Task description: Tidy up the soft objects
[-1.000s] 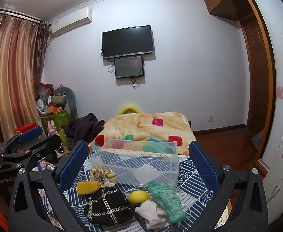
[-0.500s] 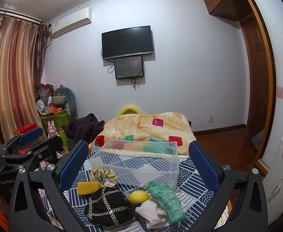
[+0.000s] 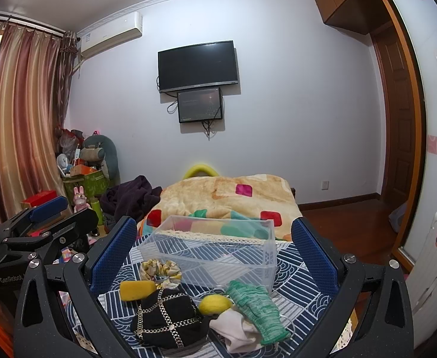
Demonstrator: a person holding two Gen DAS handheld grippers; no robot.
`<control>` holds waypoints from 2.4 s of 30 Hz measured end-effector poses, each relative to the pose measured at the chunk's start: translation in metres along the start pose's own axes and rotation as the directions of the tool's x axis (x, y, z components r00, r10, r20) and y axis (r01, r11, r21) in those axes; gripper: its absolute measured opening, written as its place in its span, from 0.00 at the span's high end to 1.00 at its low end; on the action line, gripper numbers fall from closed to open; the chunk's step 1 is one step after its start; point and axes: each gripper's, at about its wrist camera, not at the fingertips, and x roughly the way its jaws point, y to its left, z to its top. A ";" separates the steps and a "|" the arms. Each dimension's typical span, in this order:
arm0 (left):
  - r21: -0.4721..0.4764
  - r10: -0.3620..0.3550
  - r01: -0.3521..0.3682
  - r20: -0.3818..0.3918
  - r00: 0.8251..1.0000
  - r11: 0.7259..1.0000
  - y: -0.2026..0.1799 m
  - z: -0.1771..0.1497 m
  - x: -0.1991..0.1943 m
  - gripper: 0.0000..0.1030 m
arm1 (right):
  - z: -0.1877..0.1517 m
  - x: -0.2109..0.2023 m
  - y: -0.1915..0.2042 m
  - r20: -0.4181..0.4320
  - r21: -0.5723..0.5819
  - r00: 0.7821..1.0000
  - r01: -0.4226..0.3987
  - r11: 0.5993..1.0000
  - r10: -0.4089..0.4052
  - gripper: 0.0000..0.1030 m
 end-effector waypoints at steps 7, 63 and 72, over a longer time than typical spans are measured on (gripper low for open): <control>-0.001 -0.002 0.002 0.002 1.000 1.000 -0.001 0.001 0.000 0.00 | 0.000 0.000 0.000 0.001 -0.001 1.000 0.000 1.000 0.000 0.00; -0.187 -0.024 -0.086 -0.521 0.853 0.978 0.060 -0.134 0.123 0.38 | -0.093 0.070 -0.068 -0.427 0.168 0.903 0.023 0.986 0.051 0.51; -0.181 -0.033 -0.061 -0.480 0.877 0.982 0.050 -0.121 0.100 0.44 | -0.084 0.063 -0.067 -0.385 0.173 0.921 0.016 0.985 0.053 0.88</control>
